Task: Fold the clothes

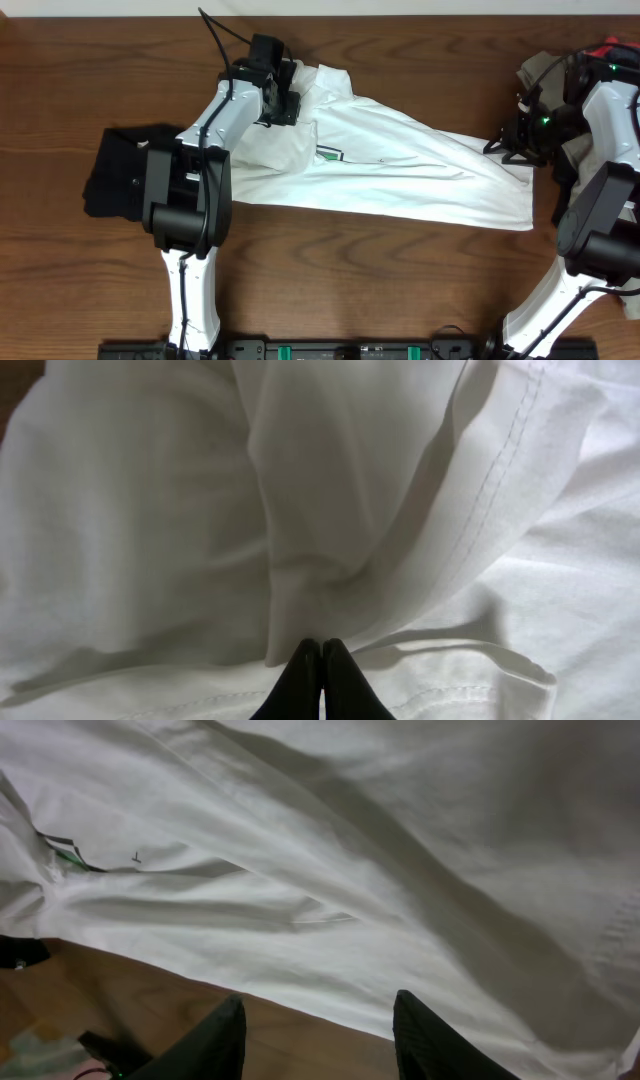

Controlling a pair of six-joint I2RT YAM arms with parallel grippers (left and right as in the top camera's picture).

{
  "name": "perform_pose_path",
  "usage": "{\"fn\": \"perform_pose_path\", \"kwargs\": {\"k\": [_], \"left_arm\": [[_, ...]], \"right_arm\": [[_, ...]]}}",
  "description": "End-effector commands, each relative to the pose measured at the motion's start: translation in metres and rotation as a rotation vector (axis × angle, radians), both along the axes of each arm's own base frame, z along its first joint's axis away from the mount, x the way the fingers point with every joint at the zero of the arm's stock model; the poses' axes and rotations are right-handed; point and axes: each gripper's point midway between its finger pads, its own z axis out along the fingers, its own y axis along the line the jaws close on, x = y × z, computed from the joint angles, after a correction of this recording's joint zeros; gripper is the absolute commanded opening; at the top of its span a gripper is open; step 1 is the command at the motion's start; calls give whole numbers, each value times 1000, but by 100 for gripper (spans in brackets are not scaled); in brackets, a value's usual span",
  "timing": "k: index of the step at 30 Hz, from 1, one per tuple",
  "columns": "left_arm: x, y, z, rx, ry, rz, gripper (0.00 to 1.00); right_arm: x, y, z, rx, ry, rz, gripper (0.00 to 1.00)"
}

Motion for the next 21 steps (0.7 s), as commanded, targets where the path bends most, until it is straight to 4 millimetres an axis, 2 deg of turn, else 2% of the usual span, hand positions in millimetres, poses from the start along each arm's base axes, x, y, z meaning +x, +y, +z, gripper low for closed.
{"fn": "perform_pose_path", "kwargs": {"k": [1, 4, 5, 6, 7, 8, 9, 16, 18, 21], "left_arm": [[1, 0, 2, 12, -7, -1, 6], [4, 0, 12, 6, -34, -1, 8], [4, 0, 14, 5, -36, -1, 17], [4, 0, 13, 6, -32, -1, 37], [2, 0, 12, 8, -24, -1, 49], [-1, 1, 9, 11, -10, -1, 57], [-2, 1, 7, 12, -4, -1, 59], [-1, 1, -6, 16, 9, -2, 61], [0, 0, -7, 15, 6, -2, 52], [7, -1, -5, 8, -21, -1, 34]], "right_arm": [[2, 3, 4, -1, -22, 23, 46], [2, 4, 4, -2, -22, 24, 46], [2, 4, 4, -2, -22, 24, 46], [2, 4, 4, -2, -22, 24, 46], [2, 4, 4, -2, -22, 24, 46], [2, 4, 4, -2, -22, 24, 46], [2, 4, 4, -2, -22, 24, 46], [6, 3, 4, -6, -36, 26, 46], [6, 3, 4, -6, -36, 26, 47], [6, 3, 4, -6, -36, 26, 47]]}}
